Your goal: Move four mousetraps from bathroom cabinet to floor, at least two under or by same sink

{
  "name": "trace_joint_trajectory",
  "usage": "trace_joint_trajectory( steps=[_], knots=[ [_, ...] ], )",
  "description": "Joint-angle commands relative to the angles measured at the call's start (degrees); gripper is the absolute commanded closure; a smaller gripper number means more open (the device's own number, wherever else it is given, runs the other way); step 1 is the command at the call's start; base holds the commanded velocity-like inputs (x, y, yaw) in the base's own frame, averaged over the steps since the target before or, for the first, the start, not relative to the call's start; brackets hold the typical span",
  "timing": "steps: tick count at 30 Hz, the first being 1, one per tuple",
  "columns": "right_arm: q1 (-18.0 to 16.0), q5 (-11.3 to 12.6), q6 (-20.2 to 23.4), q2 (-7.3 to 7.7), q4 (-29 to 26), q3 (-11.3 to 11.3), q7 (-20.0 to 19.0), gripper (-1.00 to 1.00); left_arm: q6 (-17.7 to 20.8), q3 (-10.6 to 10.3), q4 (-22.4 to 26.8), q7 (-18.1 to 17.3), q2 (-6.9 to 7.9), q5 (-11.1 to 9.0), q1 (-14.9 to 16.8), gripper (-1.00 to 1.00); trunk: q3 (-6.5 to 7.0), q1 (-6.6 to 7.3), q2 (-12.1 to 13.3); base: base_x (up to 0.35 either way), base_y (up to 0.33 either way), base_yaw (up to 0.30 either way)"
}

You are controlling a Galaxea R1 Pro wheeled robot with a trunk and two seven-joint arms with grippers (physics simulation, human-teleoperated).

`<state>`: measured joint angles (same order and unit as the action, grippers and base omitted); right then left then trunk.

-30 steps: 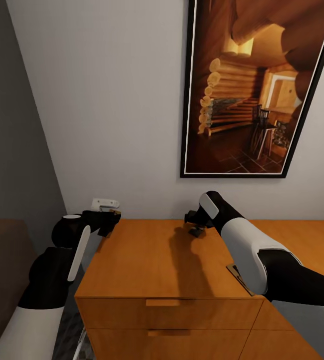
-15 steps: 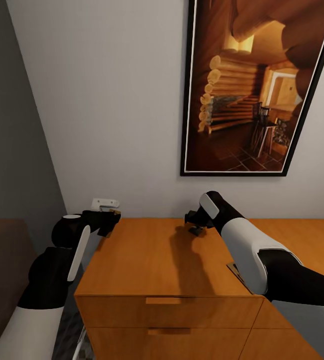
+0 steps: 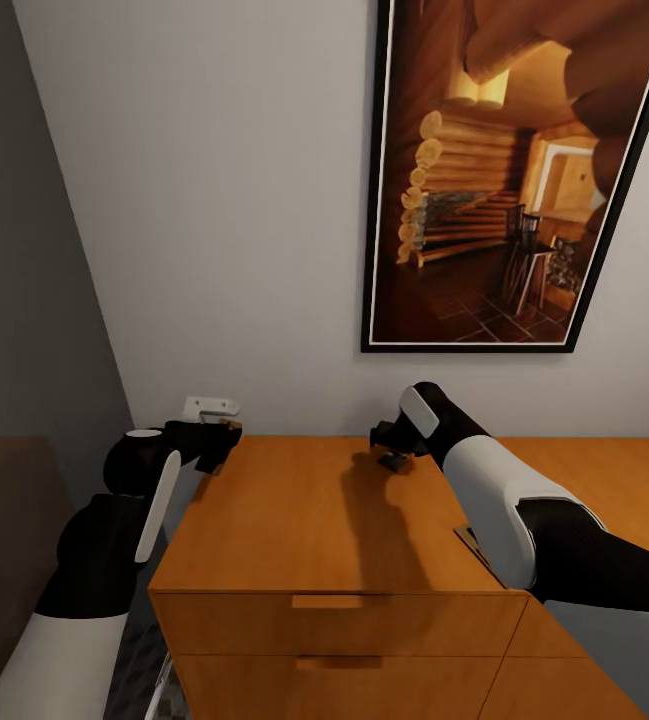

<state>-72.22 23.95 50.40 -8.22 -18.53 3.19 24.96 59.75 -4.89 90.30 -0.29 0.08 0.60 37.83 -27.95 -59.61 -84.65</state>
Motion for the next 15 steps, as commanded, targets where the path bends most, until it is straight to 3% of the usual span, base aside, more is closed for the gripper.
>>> trace_joint_trajectory(
  steps=[1,8,15],
  knots=[
    [0.0,0.3,0.1,-0.03,-0.1,0.3,0.5,-1.0,0.2,0.0,0.1,-0.1,0.01,0.2,0.0,1.0,-0.07,0.0,0.0,0.0,0.0,0.0],
    [-0.2,0.3,0.1,0.06,-0.1,0.3,0.5,-1.0,0.2,0.0,0.1,-0.1,-0.07,0.1,0.0,1.0,-0.96,-1.1,-2.0,0.0,0.0,0.0],
    [-0.5,0.4,0.1,0.13,-0.1,0.3,0.5,-1.0,0.2,0.0,0.1,-0.1,-0.14,0.2,0.0,1.0,-0.96,-1.1,-2.0,0.0,0.0,0.0]
  ],
)
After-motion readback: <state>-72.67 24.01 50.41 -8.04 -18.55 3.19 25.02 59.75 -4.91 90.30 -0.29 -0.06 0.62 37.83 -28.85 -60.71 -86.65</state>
